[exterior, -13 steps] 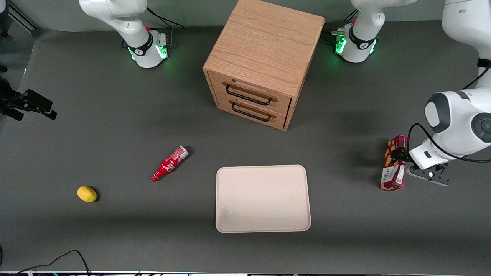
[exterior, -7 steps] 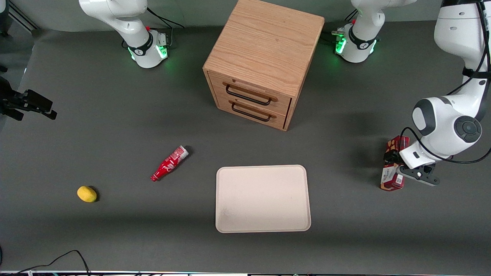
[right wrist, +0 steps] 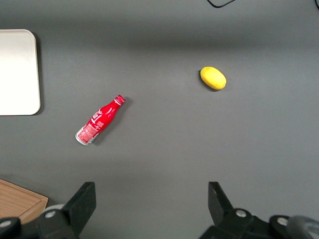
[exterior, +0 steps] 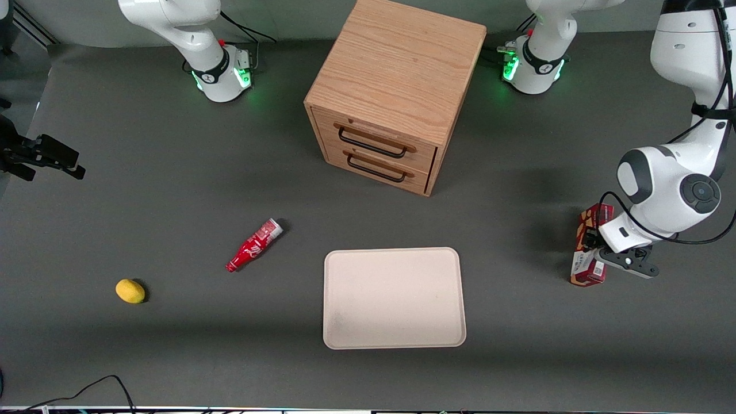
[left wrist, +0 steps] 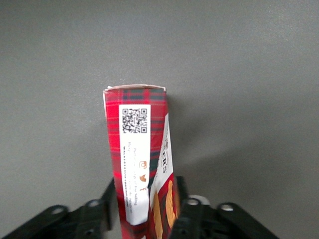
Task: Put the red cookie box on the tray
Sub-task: 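Lift the cookie box upright with the left gripper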
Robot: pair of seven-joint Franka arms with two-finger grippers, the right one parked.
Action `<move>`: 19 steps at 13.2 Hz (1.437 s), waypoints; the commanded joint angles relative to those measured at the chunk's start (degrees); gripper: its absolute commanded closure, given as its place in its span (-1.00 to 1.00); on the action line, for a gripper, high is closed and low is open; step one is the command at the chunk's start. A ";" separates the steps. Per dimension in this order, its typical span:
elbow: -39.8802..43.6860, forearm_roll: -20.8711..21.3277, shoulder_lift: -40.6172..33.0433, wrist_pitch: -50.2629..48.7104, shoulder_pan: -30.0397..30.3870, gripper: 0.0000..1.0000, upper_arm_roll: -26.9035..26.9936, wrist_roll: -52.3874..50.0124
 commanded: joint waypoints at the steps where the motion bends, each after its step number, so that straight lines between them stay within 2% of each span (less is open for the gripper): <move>1: -1.15 -1.28 -0.64 1.51 0.92 1.00 -0.40 2.47; 6: -0.97 -2.87 -0.90 1.16 0.75 1.00 -0.40 3.62; 9: 1.22 -2.87 -5.28 -5.48 0.04 1.00 -0.49 2.84; 11: 7.69 -2.87 -7.49 -16.45 0.13 1.00 -0.58 2.13; 16: 33.35 -1.82 -7.76 -48.18 -0.13 1.00 -0.57 -5.06; 19: 42.96 -1.99 -6.80 -57.45 -1.09 1.00 -0.66 -8.75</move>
